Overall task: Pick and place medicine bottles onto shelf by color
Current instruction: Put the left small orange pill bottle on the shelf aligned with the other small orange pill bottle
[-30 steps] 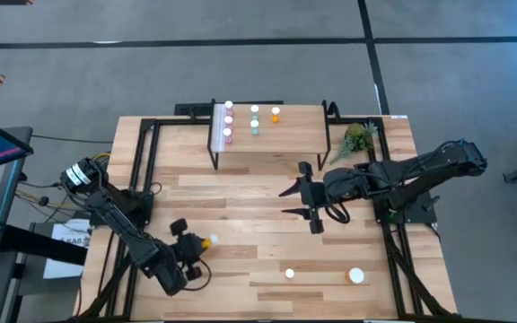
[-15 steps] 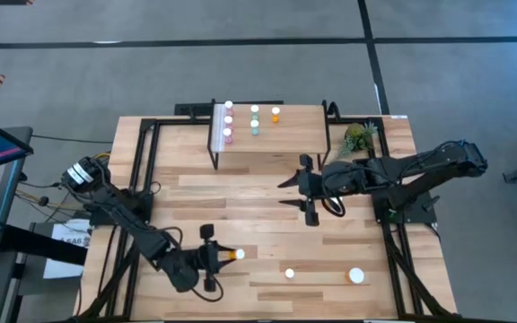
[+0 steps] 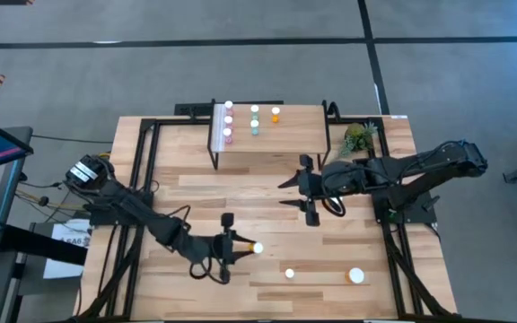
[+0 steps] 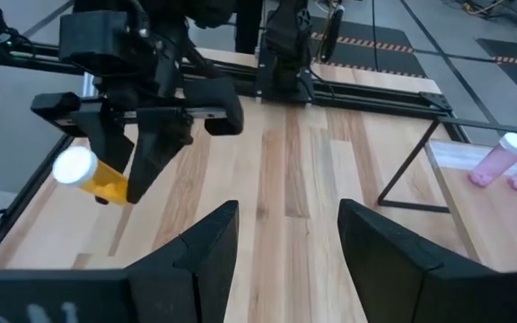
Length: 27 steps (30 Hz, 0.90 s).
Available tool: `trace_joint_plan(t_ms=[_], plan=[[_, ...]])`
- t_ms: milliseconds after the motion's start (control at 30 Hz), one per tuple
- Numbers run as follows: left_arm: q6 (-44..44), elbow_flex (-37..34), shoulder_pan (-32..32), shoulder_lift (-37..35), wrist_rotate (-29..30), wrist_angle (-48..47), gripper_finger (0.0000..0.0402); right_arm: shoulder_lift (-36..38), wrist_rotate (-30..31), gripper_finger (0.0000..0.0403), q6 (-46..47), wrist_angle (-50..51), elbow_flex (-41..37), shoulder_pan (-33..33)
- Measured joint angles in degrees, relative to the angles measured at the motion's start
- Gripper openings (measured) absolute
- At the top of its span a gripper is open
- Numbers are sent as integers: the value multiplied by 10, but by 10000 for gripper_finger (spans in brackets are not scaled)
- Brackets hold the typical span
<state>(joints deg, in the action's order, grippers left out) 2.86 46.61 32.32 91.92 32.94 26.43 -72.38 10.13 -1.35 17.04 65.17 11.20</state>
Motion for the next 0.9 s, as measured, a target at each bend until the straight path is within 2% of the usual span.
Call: trace_joint_plan(t_ms=[267, 467, 567, 633, 733, 900], plan=[[13, 0, -74, 0, -46, 93, 96, 0, -13, 214, -3, 10, 6, 0], [21, 0, -121, 0, -153, 157, 96, 1, -13, 214, -20, 21, 38, 4], [22, -11, -136, 0, -162, 170, 96, 1, -13, 214, -21, 25, 52, 5], [20, -45, -144, 0, -166, 222, 96, 1, -13, 214, -22, 25, 54, 9], [-8, -129, -150, 0, -186, 350, 96, 0, -13, 214, -20, 31, 54, 9], [-14, -246, -142, 1, -130, 530, 96, 0, -12, 214, -17, 36, 54, 11]])
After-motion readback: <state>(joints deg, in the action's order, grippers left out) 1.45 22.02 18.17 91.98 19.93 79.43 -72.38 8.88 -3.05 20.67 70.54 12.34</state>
